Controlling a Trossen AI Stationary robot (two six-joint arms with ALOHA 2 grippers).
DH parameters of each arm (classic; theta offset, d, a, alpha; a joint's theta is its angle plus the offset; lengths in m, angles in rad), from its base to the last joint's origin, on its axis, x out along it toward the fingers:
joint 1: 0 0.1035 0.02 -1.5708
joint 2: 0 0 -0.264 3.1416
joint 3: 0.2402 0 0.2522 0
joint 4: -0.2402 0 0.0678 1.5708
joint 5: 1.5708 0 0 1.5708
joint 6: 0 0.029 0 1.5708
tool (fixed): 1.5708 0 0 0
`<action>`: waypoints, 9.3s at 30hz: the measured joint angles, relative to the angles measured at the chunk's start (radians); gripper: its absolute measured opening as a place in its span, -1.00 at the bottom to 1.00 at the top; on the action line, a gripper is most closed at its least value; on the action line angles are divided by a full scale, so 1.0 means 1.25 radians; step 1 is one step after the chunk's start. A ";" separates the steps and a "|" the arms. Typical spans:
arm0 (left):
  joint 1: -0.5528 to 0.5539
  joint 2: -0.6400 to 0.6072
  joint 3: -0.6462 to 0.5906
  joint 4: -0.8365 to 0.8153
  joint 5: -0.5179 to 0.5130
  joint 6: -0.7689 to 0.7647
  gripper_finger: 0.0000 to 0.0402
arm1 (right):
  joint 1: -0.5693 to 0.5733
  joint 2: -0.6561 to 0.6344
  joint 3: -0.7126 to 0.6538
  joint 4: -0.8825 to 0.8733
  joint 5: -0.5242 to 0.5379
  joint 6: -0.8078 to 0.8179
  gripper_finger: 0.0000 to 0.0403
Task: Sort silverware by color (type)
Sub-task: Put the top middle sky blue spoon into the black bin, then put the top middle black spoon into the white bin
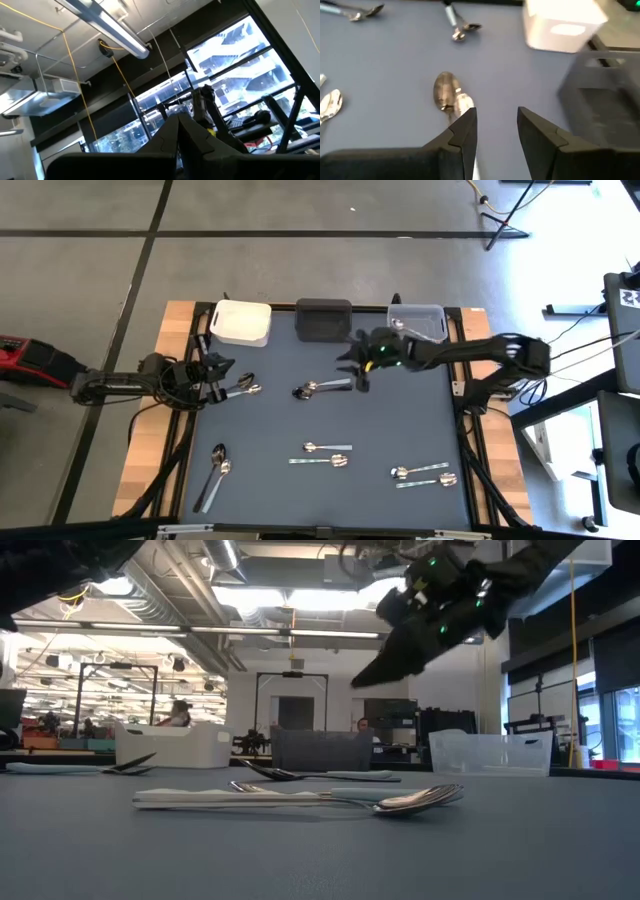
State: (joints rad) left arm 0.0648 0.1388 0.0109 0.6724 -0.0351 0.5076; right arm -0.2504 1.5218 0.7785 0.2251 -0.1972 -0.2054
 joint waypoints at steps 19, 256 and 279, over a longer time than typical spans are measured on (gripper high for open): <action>0.000 0.040 0.001 0.042 0.000 -0.005 -0.98 | 0.033 0.308 0.022 0.143 0.038 0.050 -0.35; 0.136 0.885 0.770 -0.908 -0.514 -0.320 -0.94 | 0.079 -0.214 -0.180 0.214 0.247 -0.091 -0.13; 0.477 1.001 0.703 -0.971 -0.467 -0.170 -0.88 | 0.080 -0.214 -0.180 0.194 0.254 -0.094 -0.13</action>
State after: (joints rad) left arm 0.6612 1.3899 0.8896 -0.5407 -0.6186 0.2953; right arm -0.1509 1.2545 0.5537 0.4676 0.1207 -0.3232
